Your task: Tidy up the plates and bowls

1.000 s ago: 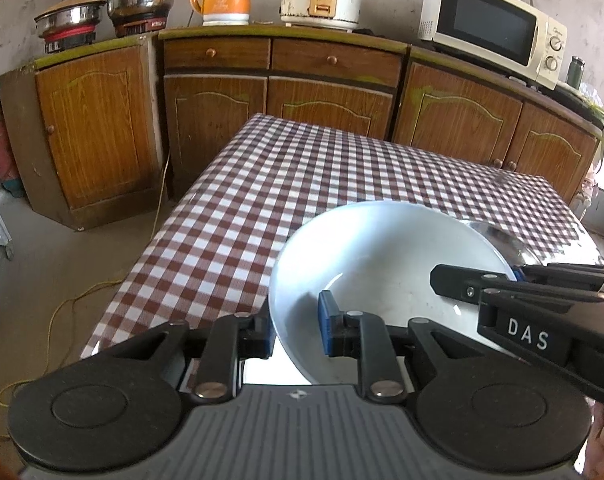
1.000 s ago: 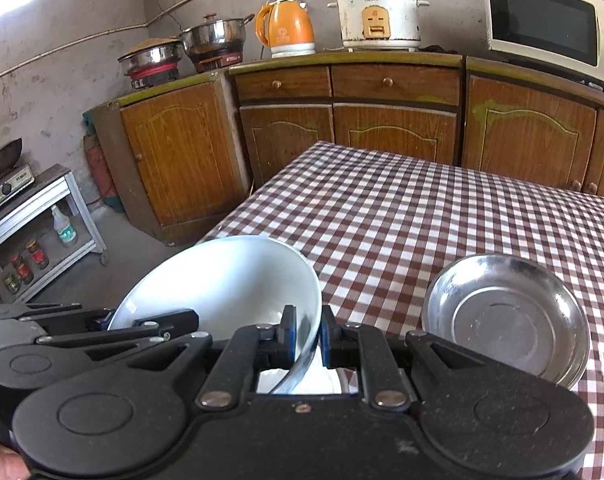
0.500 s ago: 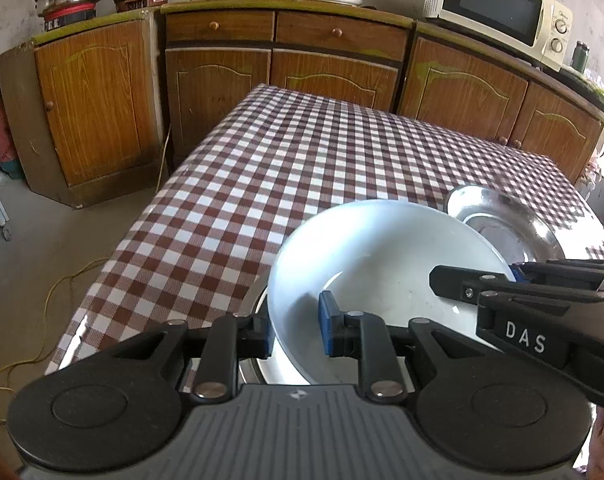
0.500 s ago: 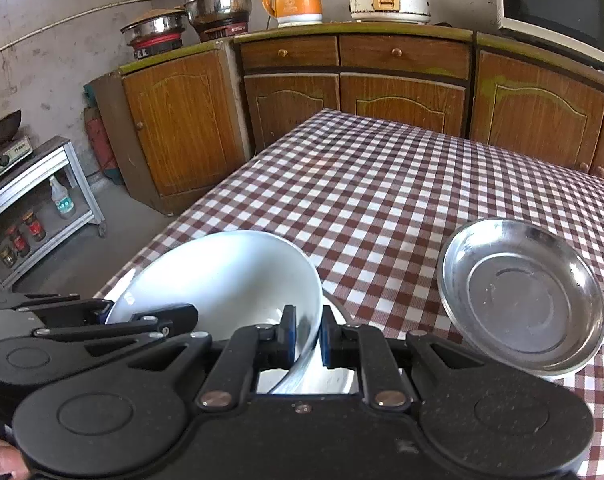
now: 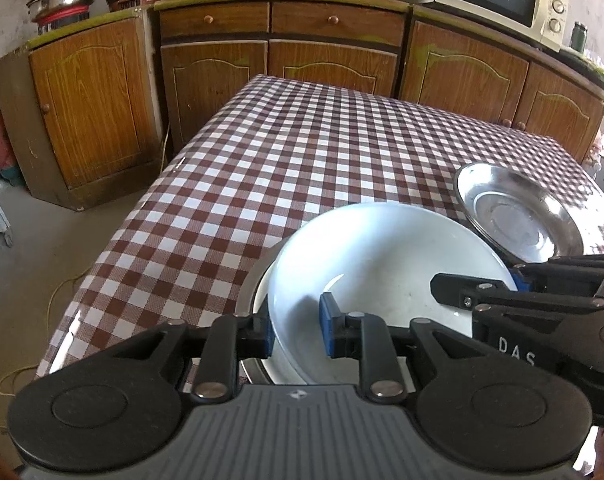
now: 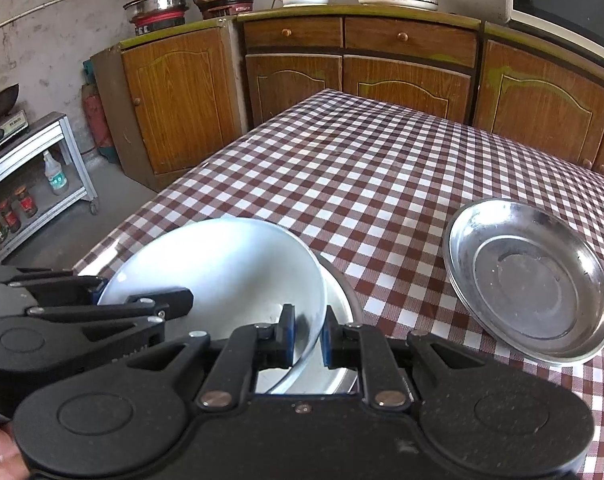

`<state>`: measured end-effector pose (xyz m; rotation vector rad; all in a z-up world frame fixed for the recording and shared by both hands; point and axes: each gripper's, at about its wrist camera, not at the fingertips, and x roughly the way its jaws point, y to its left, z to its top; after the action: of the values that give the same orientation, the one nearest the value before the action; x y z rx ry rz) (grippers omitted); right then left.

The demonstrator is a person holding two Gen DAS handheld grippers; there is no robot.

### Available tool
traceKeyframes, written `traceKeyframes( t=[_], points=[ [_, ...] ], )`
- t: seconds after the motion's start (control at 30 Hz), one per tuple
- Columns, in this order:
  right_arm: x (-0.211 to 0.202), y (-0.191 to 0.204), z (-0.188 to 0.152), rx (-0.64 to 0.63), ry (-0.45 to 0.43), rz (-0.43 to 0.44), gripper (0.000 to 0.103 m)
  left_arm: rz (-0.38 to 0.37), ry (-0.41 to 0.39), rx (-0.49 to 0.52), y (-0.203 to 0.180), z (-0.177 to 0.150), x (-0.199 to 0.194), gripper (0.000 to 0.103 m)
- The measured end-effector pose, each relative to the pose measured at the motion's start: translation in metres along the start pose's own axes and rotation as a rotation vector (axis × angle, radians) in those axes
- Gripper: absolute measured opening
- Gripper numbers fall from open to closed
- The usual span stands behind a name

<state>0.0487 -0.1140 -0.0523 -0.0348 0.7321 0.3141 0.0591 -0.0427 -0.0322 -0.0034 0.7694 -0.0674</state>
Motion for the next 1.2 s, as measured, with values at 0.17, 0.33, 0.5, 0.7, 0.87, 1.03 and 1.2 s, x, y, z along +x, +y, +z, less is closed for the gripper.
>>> traceKeyframes(
  t=[0.17, 0.33, 0.5, 0.7, 0.87, 1.03, 1.2],
  points=[
    [0.002, 0.000, -0.003, -0.017, -0.002, -0.012, 0.018, 0.001, -0.010, 0.009, -0.002, -0.003, 0.003, 0.024],
    [0.003, -0.004, -0.007, -0.001, 0.005, 0.002, 0.019, -0.005, -0.008, 0.003, -0.003, -0.006, 0.006, 0.024],
    [0.003, -0.004, -0.007, -0.015, 0.003, 0.015, 0.024, -0.015, -0.006, -0.014, -0.001, -0.006, 0.007, 0.024],
    [0.002, -0.009, -0.007, 0.018, 0.004, 0.040, 0.025, -0.018, -0.003, -0.033, -0.001, -0.007, 0.007, 0.025],
    [-0.007, -0.010, -0.004, 0.011, -0.034, 0.024, 0.043, -0.007, -0.013, -0.037, -0.001, -0.006, 0.006, 0.024],
    [-0.007, -0.018, -0.002, 0.033, -0.031, 0.029, 0.042, -0.006, -0.013, -0.040, 0.000, -0.006, 0.005, 0.025],
    [-0.009, -0.026, -0.004, 0.063, -0.032, 0.028, 0.050, -0.016, -0.034, -0.060, 0.002, -0.002, -0.002, 0.038]
  ],
)
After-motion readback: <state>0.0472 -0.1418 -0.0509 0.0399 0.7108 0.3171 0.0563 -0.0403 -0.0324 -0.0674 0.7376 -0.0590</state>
